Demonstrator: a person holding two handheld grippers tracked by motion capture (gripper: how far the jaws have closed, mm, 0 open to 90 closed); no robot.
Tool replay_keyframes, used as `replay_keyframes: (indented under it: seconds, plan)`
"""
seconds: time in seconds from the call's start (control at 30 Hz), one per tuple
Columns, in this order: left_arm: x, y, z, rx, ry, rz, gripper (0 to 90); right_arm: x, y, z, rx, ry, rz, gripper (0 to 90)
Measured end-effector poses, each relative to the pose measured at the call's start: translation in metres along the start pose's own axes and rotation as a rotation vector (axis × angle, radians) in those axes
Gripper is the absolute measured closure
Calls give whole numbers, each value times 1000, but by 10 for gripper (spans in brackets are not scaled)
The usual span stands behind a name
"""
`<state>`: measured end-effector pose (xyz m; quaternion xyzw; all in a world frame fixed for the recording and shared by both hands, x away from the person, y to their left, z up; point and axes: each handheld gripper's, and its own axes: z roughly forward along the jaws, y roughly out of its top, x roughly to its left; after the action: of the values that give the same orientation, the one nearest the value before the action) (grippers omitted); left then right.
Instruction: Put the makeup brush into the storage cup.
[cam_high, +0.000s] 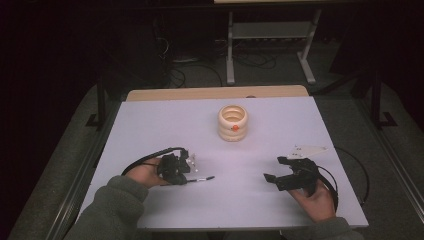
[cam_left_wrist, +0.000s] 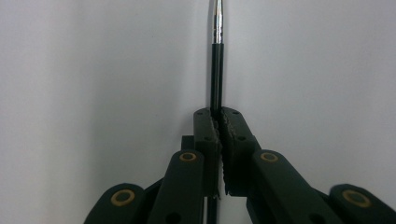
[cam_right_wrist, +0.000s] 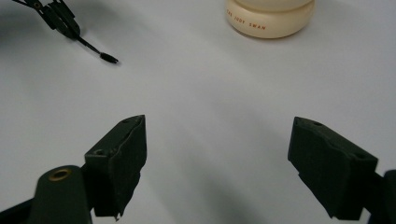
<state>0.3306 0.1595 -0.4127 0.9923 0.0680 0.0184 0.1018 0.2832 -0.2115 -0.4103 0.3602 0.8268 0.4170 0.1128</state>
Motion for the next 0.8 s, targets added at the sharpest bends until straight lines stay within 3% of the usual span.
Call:
replay_keyframes:
  seconds: [0.17, 0.23, 0.4, 0.57, 0.67, 0.73, 0.8]
  plan:
    - [-1, -6, -9, -80, -21, -41, 861, 1, 0, 1, 8, 4, -4, 186]
    - [-4, -8, -15, -137, -43, -71, 862, 2, 1, 2, 9, 6, -5, 186]
    - [-13, -10, -26, -229, -20, -100, 861, 8, 2, 4, 9, 19, -25, 187]
    - [-21, -15, -32, -335, 3, -166, 862, 17, 8, 6, 10, 44, -36, 181]
    - [-26, -18, -31, -409, -9, -221, 862, 20, 14, 7, 12, 67, -39, 179]
    - [-30, -19, -33, -465, -1, -235, 861, 25, 21, 8, 4, 87, -49, 182]
    - [-31, -19, -34, -476, 2, -227, 862, 27, 23, 8, 0, 96, -52, 184]
